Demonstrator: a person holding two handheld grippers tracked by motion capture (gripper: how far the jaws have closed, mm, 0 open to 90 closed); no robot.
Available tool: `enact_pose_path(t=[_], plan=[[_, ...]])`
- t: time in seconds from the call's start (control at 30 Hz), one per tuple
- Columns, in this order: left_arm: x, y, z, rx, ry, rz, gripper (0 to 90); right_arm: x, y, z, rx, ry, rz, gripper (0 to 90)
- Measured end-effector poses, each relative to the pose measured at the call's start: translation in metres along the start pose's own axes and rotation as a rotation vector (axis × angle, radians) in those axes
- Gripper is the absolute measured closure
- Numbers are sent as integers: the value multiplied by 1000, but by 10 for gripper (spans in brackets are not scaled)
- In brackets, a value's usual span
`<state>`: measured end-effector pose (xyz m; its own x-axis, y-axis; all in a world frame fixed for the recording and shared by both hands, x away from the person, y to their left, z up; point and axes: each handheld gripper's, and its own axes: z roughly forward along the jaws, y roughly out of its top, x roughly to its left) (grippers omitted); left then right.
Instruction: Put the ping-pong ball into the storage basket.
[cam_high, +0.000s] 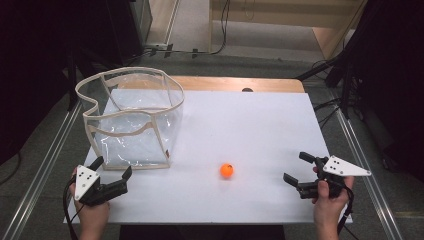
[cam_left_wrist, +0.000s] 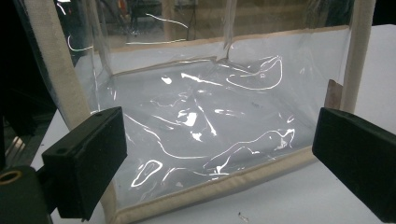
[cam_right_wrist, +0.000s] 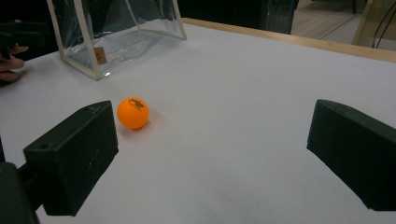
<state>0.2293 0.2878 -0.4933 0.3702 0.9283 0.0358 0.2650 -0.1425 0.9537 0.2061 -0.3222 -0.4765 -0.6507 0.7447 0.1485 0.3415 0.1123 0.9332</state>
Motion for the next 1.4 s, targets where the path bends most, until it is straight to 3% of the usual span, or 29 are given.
enact_pose_path(t=[0.7, 1.4], plan=[[1, 0, 0, 0, -6, -2, 36, 8, 27, 28, 64, 65, -41, 2], [0, 0, 0, 3, -7, 7, 36, 19, 49, 62, 169, 111, -103, 3]])
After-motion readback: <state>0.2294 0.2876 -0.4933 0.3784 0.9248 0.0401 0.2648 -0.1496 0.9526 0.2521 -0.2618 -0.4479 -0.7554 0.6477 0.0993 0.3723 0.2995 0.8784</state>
